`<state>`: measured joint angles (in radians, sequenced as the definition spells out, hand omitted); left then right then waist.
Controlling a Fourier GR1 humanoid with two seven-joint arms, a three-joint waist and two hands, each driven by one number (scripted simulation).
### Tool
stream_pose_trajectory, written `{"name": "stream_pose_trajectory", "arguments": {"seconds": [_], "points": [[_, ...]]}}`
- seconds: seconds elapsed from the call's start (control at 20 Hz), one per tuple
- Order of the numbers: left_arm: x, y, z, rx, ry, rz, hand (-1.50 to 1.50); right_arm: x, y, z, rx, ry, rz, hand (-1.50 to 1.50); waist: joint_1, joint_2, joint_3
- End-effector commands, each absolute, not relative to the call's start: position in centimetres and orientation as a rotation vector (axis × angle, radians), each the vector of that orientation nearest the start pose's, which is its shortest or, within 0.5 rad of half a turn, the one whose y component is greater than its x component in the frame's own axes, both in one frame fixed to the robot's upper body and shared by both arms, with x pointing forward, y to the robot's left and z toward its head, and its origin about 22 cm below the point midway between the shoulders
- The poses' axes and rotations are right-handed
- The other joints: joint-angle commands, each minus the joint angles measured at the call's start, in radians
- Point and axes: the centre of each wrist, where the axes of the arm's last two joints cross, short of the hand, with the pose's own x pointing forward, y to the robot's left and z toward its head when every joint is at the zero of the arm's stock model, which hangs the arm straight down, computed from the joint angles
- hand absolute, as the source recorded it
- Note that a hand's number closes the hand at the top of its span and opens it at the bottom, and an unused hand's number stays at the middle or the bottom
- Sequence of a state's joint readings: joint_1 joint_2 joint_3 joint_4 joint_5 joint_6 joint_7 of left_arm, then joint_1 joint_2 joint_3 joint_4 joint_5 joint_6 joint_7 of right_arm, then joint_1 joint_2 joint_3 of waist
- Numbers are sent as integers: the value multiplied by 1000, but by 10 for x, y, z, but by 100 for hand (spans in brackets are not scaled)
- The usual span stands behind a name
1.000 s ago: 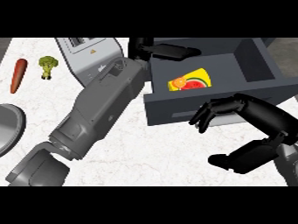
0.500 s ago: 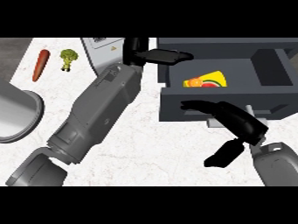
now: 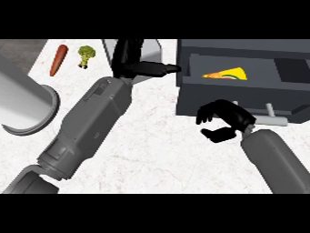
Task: Pick up the cup, place it into the drawer and close the drawer
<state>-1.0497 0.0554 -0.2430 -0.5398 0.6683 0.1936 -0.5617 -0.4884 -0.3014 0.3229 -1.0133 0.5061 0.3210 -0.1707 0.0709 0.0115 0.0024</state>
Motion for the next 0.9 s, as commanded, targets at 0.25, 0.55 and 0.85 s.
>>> {"name": "stream_pose_trajectory", "arguments": {"seconds": [0.25, 0.55, 0.85], "points": [[424, 123, 77, -379, -1917, 90, -150, 401, -241, 17, -244, -1475, 1099, 150, 56, 11, 2], [418, 152, 66, -396, -1900, 53, -150, 431, -275, 68, -347, -1564, 935, 150, 103, 23, 3], [417, 161, 66, -408, -1895, 28, -150, 439, -292, 96, -362, -1587, 856, 150, 121, 31, 3]]}}
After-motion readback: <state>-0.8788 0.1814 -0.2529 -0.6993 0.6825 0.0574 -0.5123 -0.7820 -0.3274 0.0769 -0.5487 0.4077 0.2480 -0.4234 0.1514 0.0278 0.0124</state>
